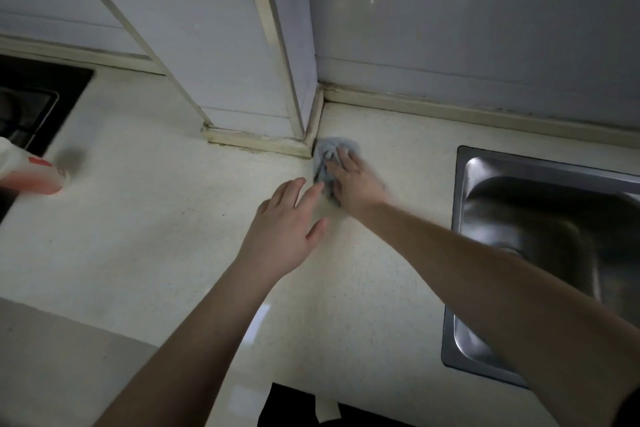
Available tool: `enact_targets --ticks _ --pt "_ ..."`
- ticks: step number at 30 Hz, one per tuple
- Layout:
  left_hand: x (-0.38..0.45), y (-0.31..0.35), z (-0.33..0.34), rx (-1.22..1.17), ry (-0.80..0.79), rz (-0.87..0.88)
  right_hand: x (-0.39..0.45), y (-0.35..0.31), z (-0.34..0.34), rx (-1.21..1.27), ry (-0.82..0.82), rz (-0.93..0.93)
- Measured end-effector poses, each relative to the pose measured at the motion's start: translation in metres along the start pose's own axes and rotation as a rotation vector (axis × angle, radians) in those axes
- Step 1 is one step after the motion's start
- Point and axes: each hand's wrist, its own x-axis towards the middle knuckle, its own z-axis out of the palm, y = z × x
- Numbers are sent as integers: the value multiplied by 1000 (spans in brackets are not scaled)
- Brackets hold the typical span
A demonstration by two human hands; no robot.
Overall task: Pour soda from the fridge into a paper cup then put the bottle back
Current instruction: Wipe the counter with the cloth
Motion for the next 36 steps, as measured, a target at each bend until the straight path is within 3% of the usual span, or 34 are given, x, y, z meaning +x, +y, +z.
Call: enact_targets --ticks 5,12,17,23,28,32,36 --pt "-4 14 2 -38 10 47 -120 -35 25 214 126 -93" --pt "-20 46 27 -7 -18 190 -246 -61 71 125 164 -155" --pt "-43 58 56 27 -52 220 -275 -31 74 144 186 -47" --pt "-47 74 70 48 -65 290 -271 34 56 192 212 164" --pt "-45 74 70 54 -43 296 -210 81 20 226 255 260" --pt "-50 62 63 54 -2 258 -151 96 -10 171 123 342" --pt "-57 51 56 -7 61 203 -106 70 -20 122 45 319"
